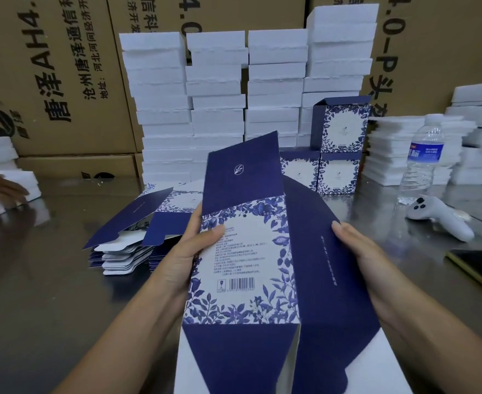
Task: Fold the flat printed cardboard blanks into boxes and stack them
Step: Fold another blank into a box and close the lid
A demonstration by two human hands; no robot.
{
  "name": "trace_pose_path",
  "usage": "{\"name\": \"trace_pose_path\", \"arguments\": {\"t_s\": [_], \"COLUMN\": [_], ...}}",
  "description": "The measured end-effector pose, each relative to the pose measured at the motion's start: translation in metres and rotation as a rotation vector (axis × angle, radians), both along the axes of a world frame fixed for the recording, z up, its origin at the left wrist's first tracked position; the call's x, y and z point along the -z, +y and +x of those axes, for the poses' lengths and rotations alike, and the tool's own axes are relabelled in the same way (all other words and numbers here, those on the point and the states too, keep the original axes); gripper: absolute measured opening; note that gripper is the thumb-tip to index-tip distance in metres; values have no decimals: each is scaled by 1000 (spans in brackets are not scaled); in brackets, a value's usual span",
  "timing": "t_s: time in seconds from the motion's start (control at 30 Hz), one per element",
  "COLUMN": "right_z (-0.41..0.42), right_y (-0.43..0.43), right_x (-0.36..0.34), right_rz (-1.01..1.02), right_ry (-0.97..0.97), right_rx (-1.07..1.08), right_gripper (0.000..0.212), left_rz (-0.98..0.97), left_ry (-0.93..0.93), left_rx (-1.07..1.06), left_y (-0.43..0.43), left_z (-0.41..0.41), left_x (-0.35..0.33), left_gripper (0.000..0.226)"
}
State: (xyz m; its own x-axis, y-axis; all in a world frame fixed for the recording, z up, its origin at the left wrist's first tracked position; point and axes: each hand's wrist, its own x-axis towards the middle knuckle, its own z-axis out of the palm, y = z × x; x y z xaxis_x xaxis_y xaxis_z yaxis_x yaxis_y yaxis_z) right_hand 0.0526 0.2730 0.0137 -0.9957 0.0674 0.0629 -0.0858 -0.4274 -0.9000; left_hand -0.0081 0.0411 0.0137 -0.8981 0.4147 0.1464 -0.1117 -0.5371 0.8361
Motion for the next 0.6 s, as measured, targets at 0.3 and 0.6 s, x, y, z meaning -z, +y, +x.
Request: {"name": "trace_pose_path", "arguments": {"t_s": [0.3,0.6], "right_z": [-2,-5], "right_y": [0,12], "right_x": [5,6], "right_rz": [92,225], "right_ry": [-35,-138], "right_rx": [63,158], "right_gripper": [17,14], "left_rz": [-74,-309], "left_ry": [15,62], "left_rx": [-118,-209], "left_y": [-3,-10], "left_z": [-9,-14], "left_x": [-1,4], "left_gripper": [82,37]}}
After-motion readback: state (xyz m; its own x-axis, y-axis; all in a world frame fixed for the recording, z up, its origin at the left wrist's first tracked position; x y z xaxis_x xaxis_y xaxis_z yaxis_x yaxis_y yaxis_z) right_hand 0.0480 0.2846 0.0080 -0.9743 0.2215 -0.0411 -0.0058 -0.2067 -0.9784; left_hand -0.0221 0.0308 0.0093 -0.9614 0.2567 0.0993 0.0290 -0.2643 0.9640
